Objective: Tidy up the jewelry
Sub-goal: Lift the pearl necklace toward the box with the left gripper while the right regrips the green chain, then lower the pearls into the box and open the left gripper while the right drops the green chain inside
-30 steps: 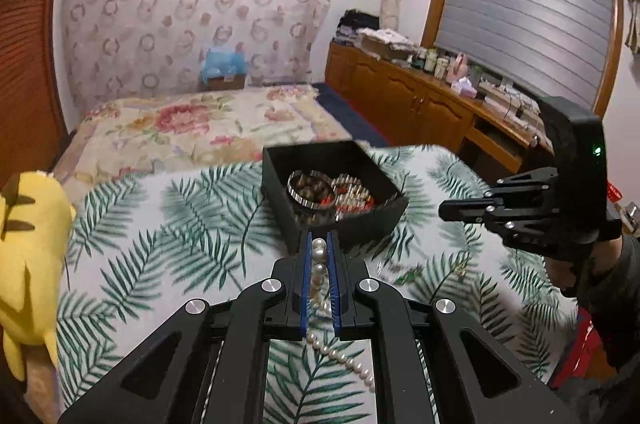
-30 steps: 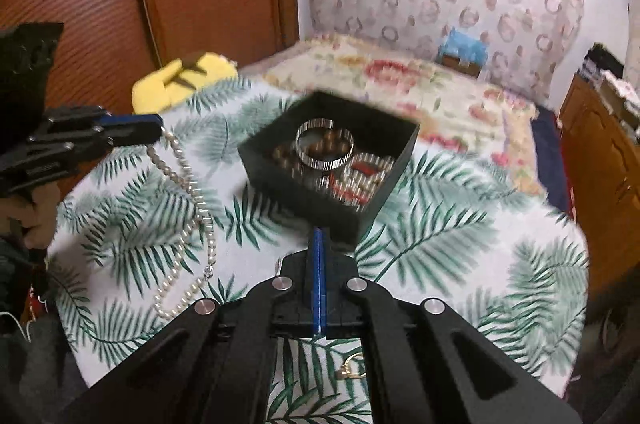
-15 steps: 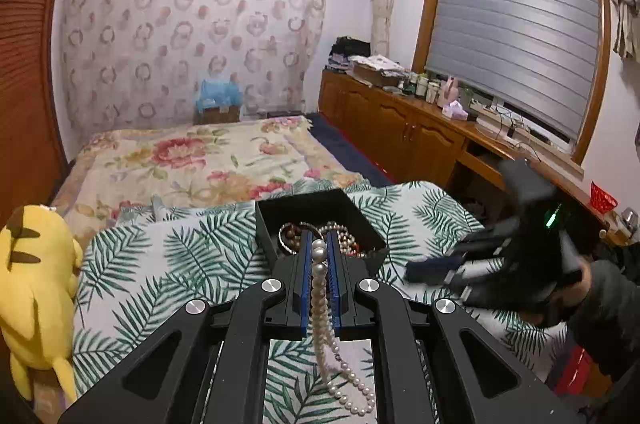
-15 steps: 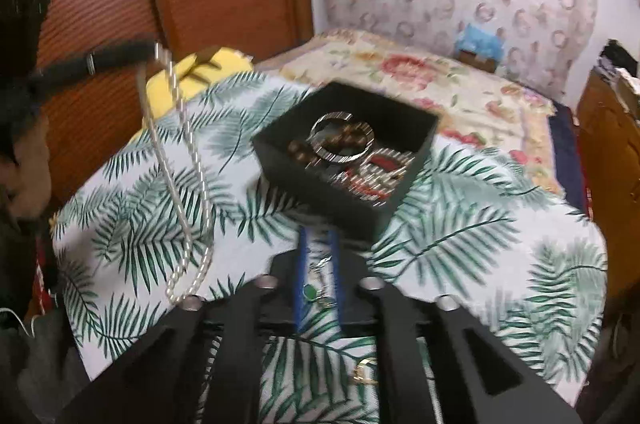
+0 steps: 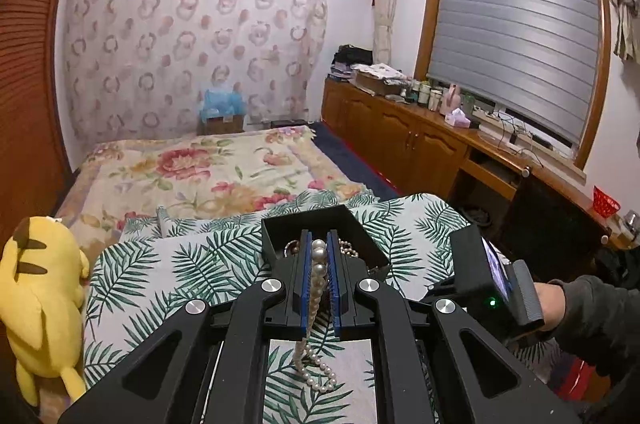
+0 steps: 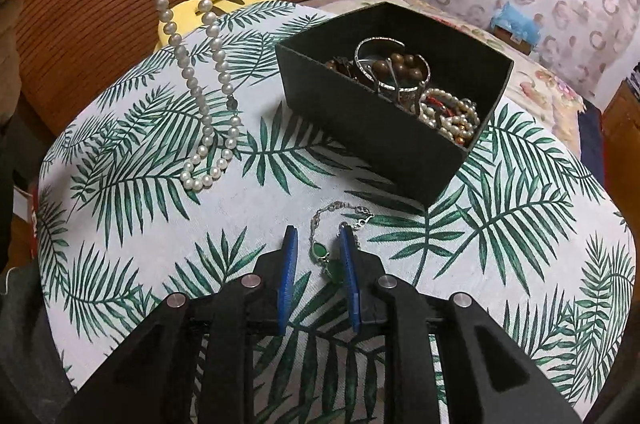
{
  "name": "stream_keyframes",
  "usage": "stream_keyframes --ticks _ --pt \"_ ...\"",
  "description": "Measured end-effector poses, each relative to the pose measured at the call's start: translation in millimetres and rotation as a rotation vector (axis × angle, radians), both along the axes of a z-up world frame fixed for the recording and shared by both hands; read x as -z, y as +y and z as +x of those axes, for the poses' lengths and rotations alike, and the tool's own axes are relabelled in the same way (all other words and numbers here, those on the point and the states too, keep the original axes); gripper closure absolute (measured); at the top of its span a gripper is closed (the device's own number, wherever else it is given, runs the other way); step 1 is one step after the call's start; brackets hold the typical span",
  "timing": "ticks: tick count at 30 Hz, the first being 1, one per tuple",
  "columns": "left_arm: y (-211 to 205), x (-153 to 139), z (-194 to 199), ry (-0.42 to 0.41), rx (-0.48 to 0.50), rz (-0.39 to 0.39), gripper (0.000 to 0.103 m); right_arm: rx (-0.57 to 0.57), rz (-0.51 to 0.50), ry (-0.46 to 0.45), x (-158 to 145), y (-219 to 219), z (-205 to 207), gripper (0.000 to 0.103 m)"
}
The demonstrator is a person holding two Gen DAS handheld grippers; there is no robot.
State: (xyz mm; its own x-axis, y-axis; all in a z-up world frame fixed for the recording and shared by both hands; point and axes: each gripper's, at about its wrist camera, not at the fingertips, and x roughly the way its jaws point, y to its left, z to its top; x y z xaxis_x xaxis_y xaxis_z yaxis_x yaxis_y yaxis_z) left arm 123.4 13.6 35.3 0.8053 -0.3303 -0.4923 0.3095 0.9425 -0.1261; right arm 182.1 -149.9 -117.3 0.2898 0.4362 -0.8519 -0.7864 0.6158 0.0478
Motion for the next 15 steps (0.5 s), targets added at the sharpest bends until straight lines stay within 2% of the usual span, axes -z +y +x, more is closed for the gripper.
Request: stream_keyframes --ticks 6,8,9,15 --pt "-0.8 -0.1 0.1 -0.003 0.000 0.000 0.096 -0.032 -0.049 -0.004 -2.1 -1.5 -6.4 0.079" --pt "-1.8 -0.7 0.4 -0.010 0.000 0.000 0.096 -0.033 -0.059 -0.019 -1.9 -1.4 -7.8 0.086" --pt "-2.4 -1.2 1.2 -0.012 0.000 0.000 0.096 -0.032 -0.059 -0.021 -1.7 -2.1 -7.7 0.094" --pt "-5.9 -5.0 5.8 -0.026 0.001 0.008 0.096 -0.004 -0.032 -0.026 -4.9 -6.2 -7.6 0.095"
